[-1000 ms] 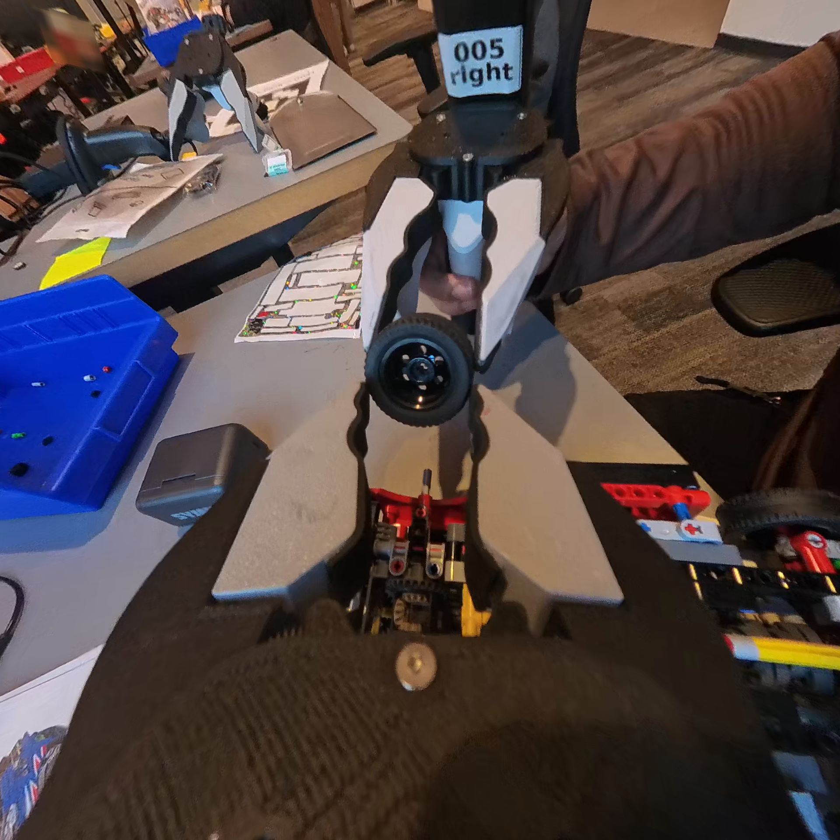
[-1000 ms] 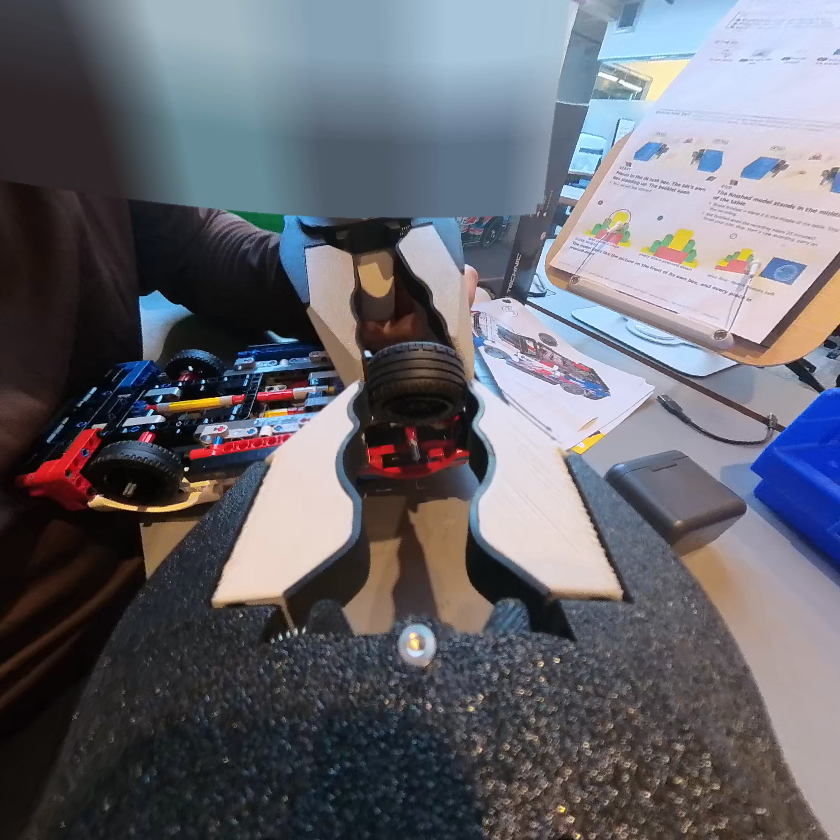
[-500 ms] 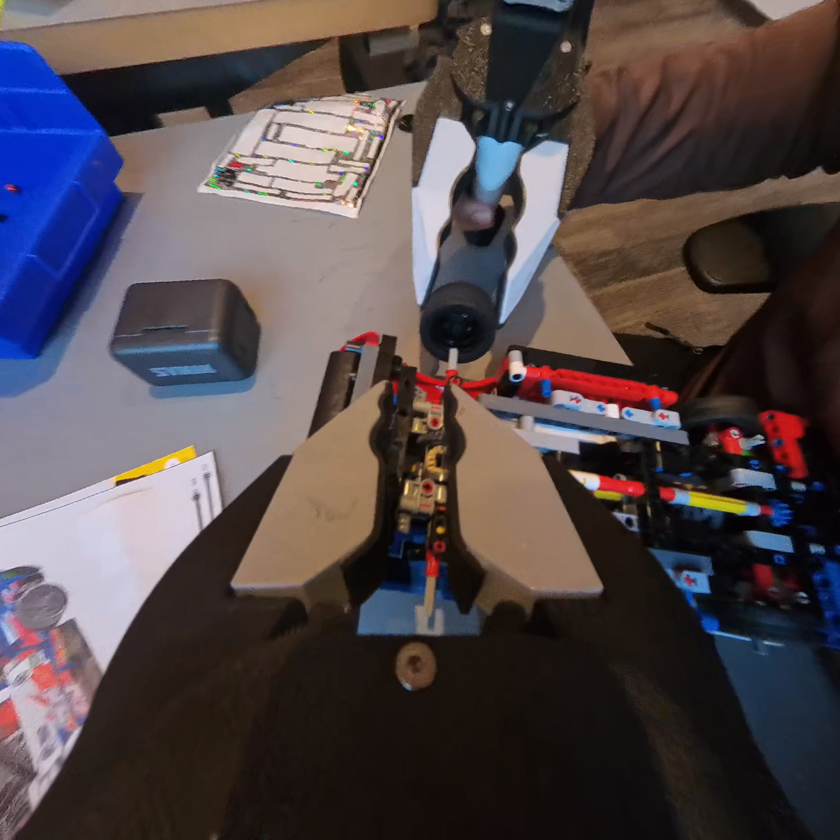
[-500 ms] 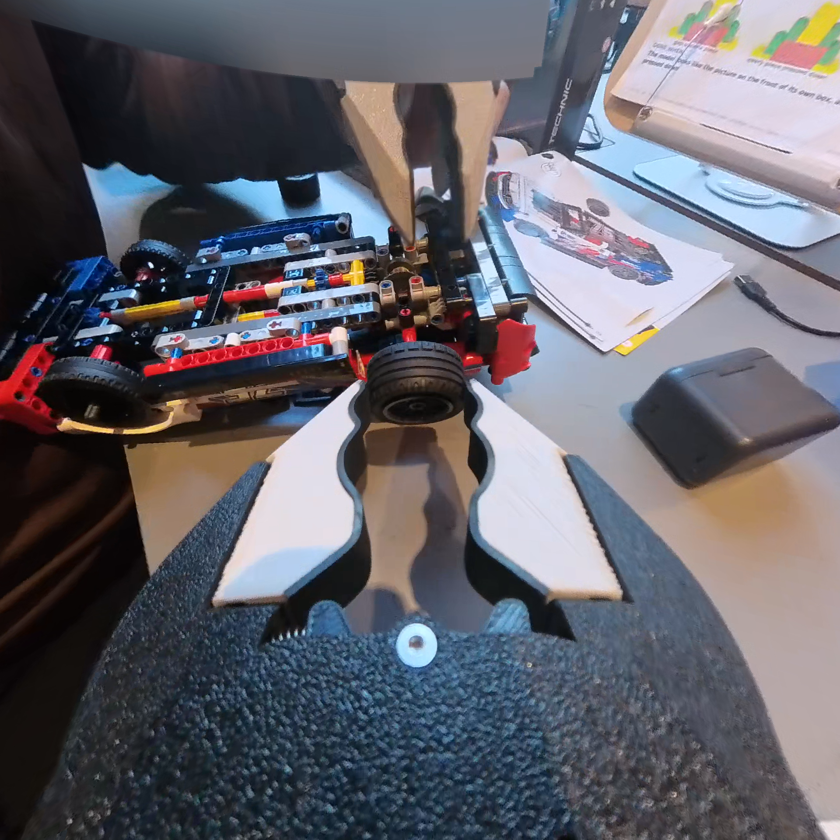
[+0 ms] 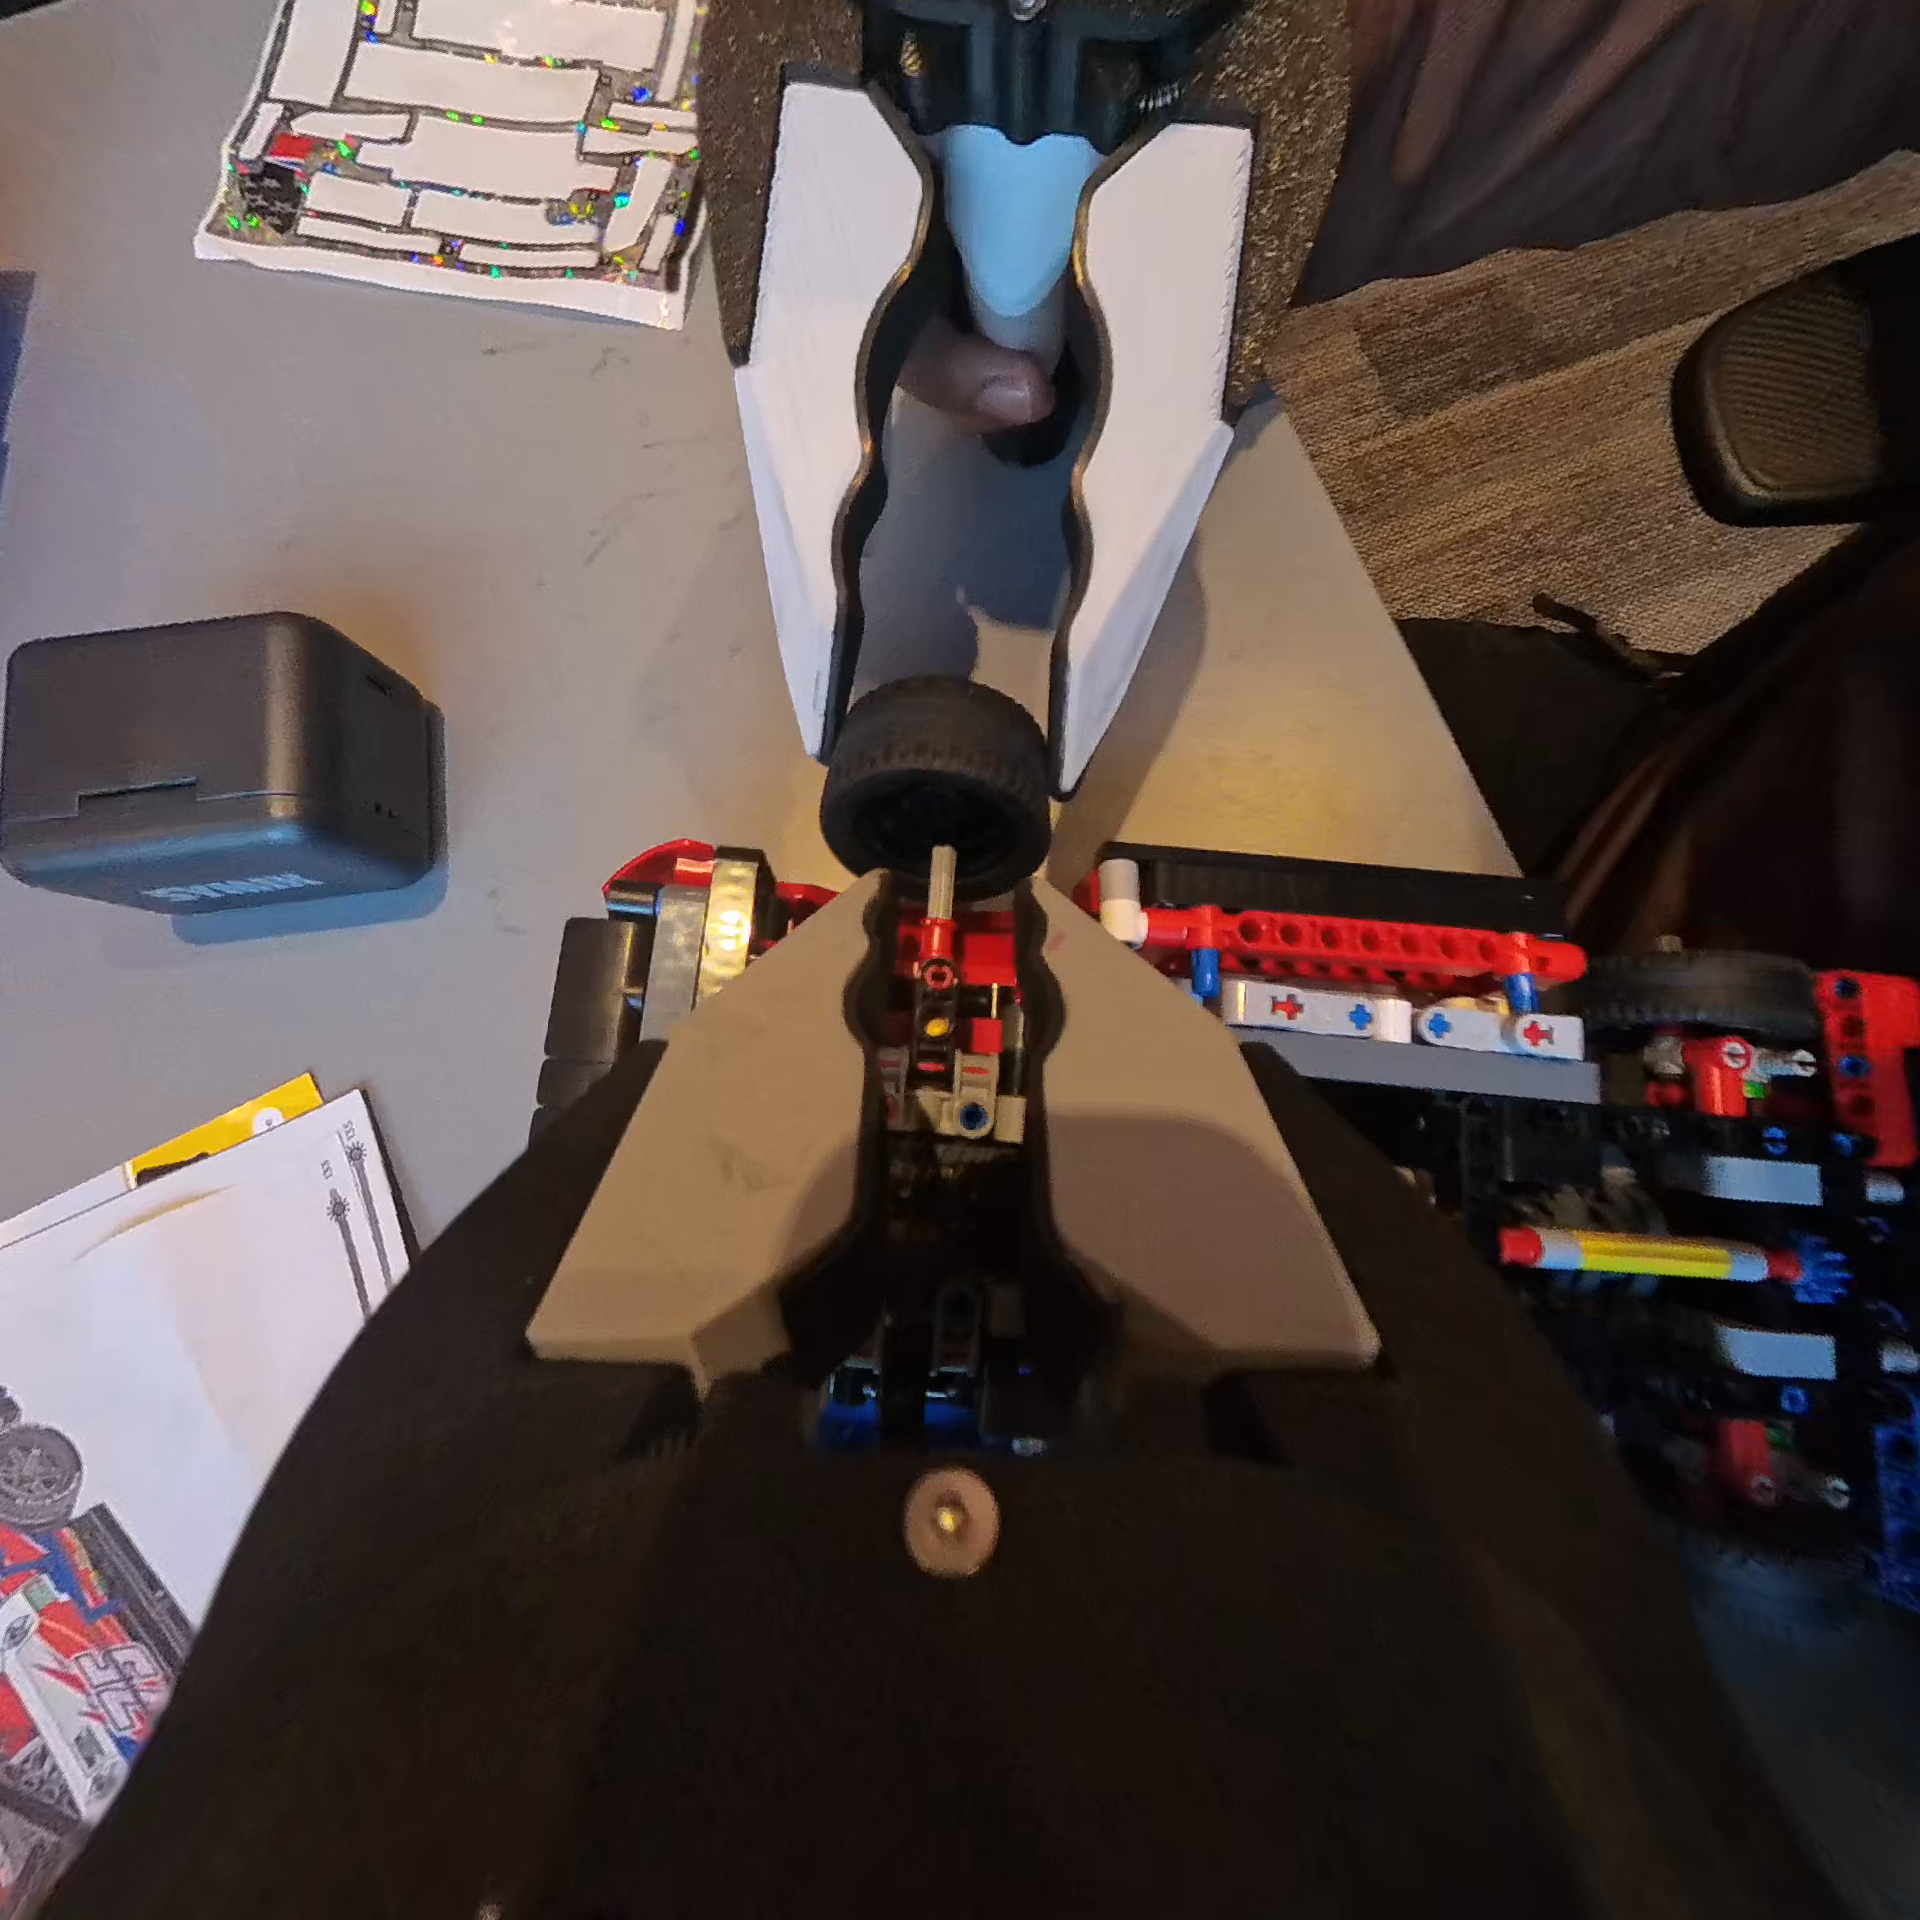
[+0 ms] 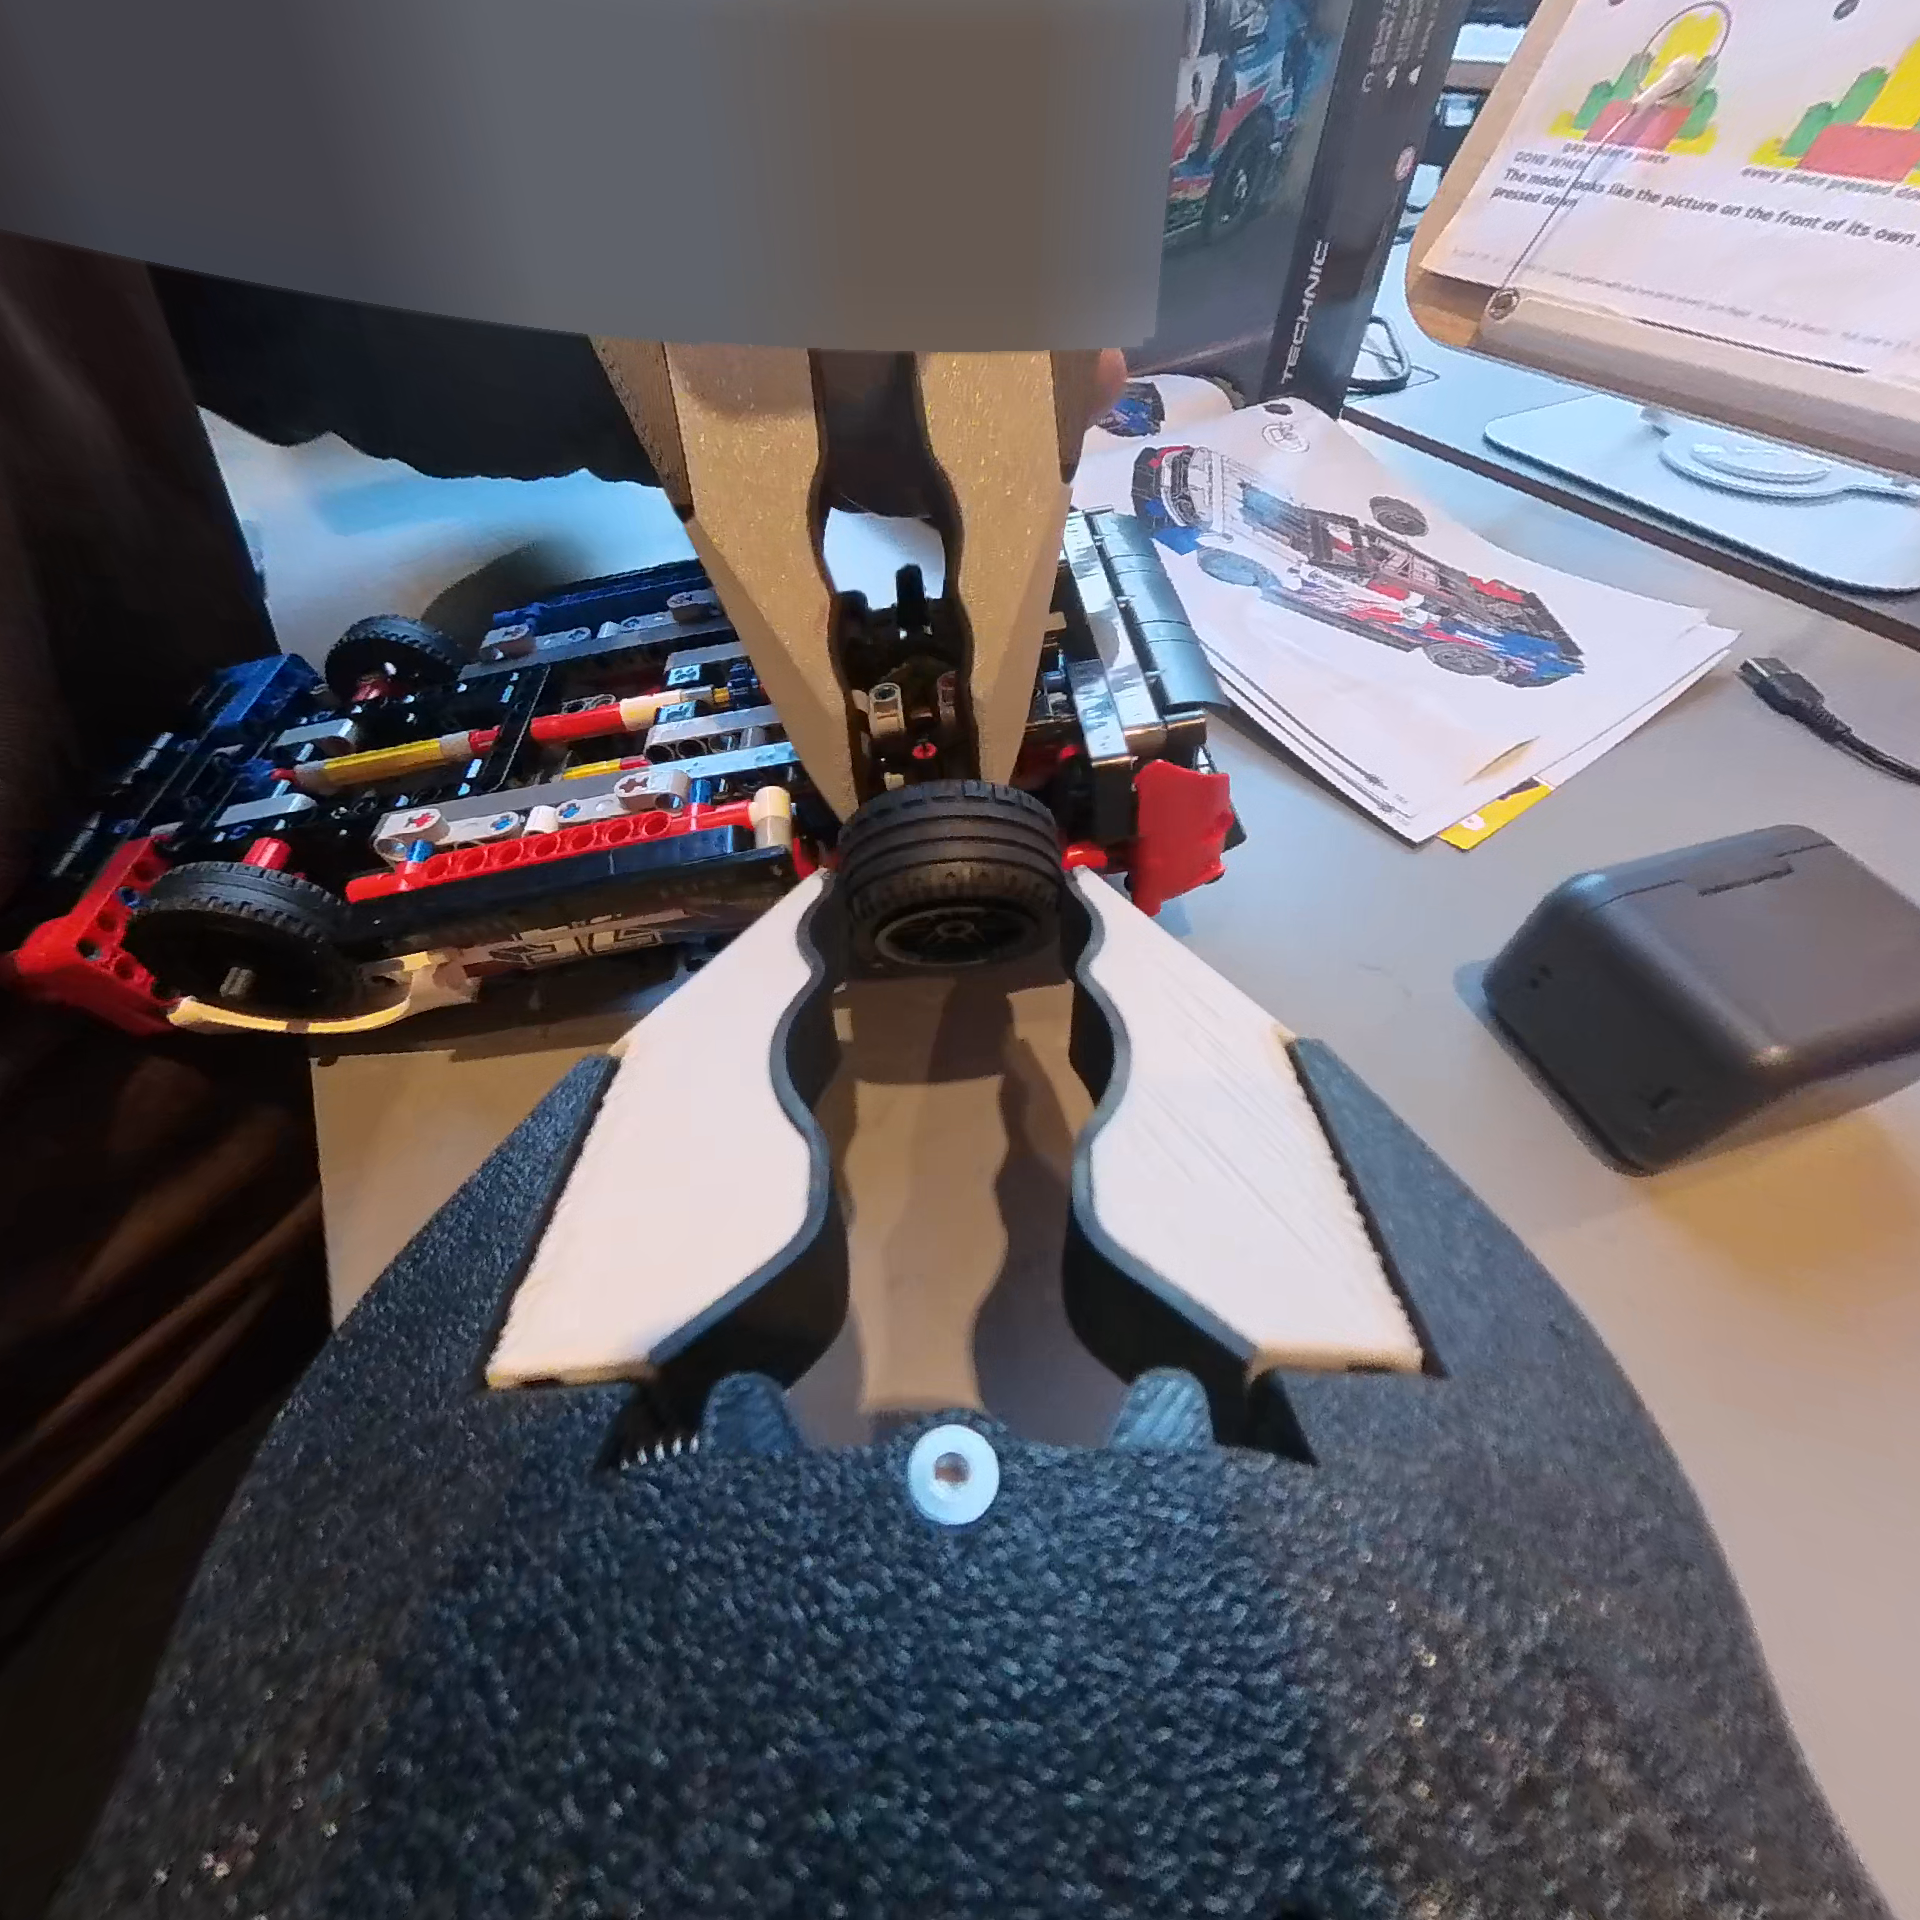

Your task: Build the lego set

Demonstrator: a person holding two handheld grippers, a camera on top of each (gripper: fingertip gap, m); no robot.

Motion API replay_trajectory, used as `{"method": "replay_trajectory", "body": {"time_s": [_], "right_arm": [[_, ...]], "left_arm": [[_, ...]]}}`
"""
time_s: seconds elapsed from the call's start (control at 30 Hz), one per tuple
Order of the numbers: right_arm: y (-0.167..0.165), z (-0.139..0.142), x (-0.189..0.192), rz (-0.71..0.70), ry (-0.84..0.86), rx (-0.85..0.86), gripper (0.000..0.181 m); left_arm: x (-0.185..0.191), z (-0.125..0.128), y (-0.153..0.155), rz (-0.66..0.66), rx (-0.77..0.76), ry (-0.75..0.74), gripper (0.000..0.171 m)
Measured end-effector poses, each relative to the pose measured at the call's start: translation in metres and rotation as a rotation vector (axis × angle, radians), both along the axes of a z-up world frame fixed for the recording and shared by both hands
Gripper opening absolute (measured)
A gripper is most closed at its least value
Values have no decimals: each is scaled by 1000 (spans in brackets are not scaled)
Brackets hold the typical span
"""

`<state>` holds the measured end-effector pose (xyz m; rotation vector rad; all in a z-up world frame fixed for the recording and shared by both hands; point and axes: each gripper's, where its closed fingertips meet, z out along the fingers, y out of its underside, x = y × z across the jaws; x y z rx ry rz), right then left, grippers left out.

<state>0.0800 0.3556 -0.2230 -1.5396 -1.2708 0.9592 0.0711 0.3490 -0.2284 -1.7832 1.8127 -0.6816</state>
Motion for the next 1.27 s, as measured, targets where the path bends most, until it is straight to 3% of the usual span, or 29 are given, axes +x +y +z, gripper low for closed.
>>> {"method": "replay_trajectory", "body": {"time_s": [0.2,0.33,0.47,0.57,0.73,1.27], "right_arm": [[1,-2,-3,27,-8,-26,36],[2,-5,-5,34,-27,-31,36],[2,-6,-7,41,-31,-50,36],[2,-5,-8,51,-25,-58,36],[4,-5,-8,56,-18,-76,36],[4,-7,-9,73,-17,-114,36]], "left_arm": [[-13,10,3,56,-45,-82,27],[-33,26,4,85,-123,-167,49],[-76,40,40,249,-164,-251,56],[-102,32,50,301,-170,-250,70],[-107,10,41,293,-215,-249,79],[-102,-6,32,281,-236,-313,76]]}}
